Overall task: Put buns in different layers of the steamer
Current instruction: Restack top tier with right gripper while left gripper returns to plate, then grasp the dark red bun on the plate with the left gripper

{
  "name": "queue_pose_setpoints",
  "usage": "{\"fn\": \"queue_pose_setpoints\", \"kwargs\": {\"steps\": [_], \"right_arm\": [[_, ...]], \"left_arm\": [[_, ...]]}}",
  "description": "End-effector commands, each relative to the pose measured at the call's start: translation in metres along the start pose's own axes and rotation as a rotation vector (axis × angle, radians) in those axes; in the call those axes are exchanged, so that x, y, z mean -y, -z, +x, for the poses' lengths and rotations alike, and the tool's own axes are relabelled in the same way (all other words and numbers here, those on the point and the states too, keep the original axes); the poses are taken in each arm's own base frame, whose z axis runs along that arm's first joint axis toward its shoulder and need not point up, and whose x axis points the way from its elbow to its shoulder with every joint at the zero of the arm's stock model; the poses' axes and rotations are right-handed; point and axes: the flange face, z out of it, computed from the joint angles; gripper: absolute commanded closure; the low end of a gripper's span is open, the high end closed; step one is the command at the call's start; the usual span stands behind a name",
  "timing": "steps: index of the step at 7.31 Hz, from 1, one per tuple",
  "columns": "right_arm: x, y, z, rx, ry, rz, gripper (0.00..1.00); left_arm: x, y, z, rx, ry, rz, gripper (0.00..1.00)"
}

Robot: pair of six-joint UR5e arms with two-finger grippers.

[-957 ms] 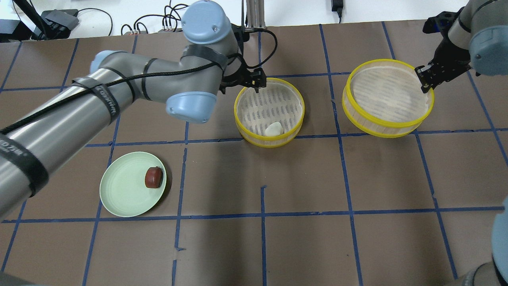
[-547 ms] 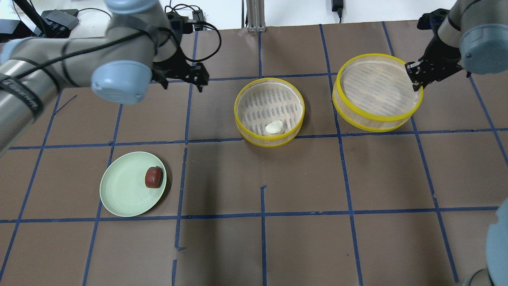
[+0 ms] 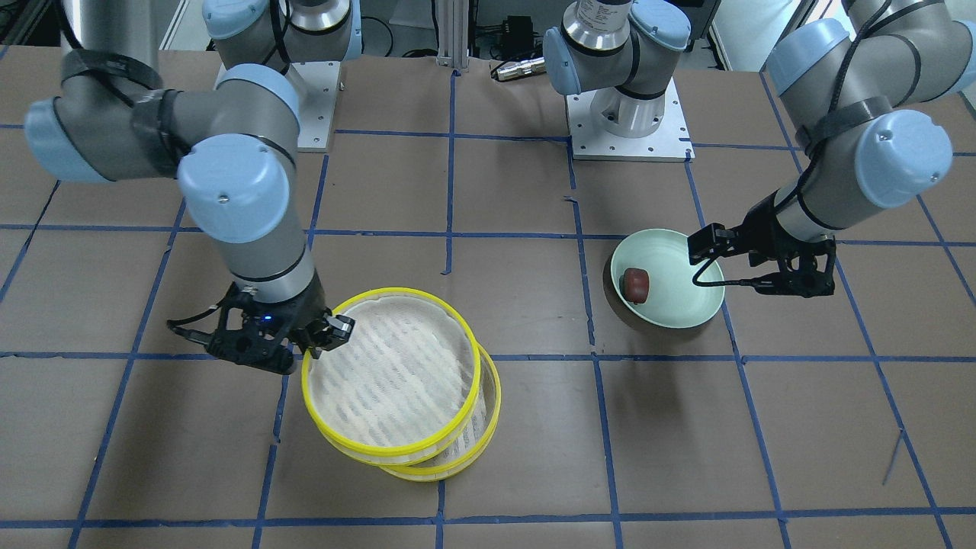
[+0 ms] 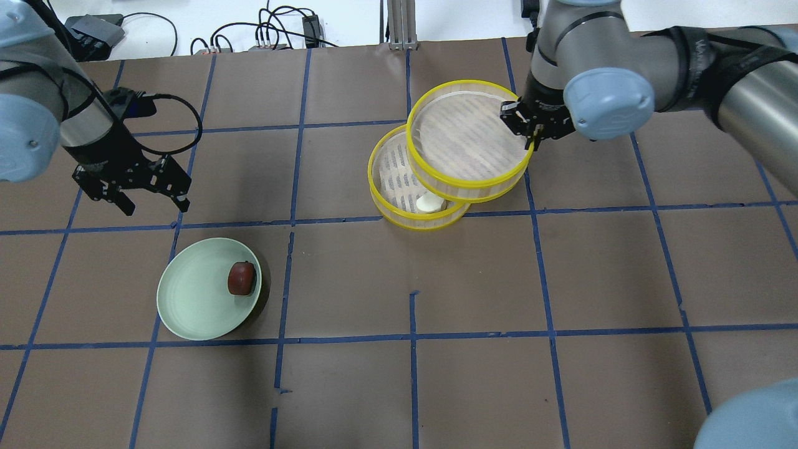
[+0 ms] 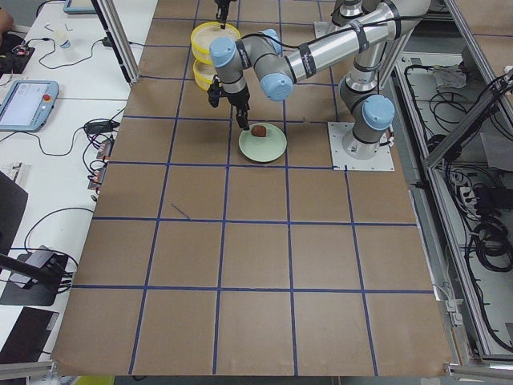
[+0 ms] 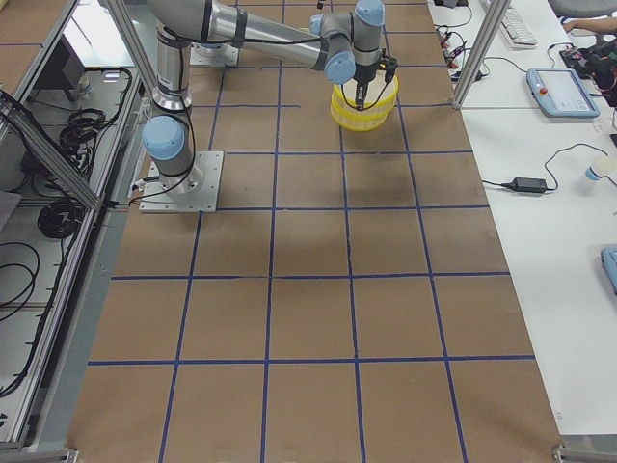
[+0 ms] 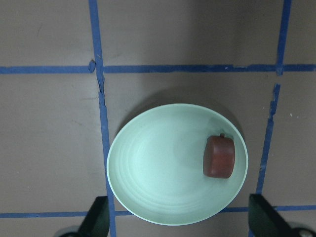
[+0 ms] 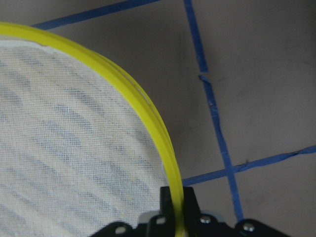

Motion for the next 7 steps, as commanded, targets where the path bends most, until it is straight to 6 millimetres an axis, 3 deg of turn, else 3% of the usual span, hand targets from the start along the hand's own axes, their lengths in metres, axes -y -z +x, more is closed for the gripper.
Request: {"fn": "queue_pose_setpoints", "kwargs": {"steps": [1, 2, 3, 4, 7], "right_arm": [[-0.012, -0.021, -0.027, -0.011, -0.022, 0.0, 0.92], [-0.012, -0.023, -0.027, -0.01, -0.049, -0.004, 0.92], [-0.012, -0.027, -0.027, -0.015, -0.043, -0.01, 0.92], [-0.01, -0.03, -0.027, -0.021, -0.029, -0.012, 0.92], [-0.01, -0.033, -0.026, -0.037, -0.026, -0.011, 0.92]], "left_arm": [[0.011, -0.021, 0.052, 0.024, -0.043, 0.037, 0.0], [0.023, -0.039, 0.071, 0.037, -0.009, 0.059, 0.0], [0.027, -0.055, 0.07, 0.038, -0.013, 0.04, 0.0], [0.027, -0.058, 0.069, 0.045, -0.016, 0.039, 0.0], [0.013, -0.102, 0.07, 0.038, -0.008, 0.0, 0.01]]}}
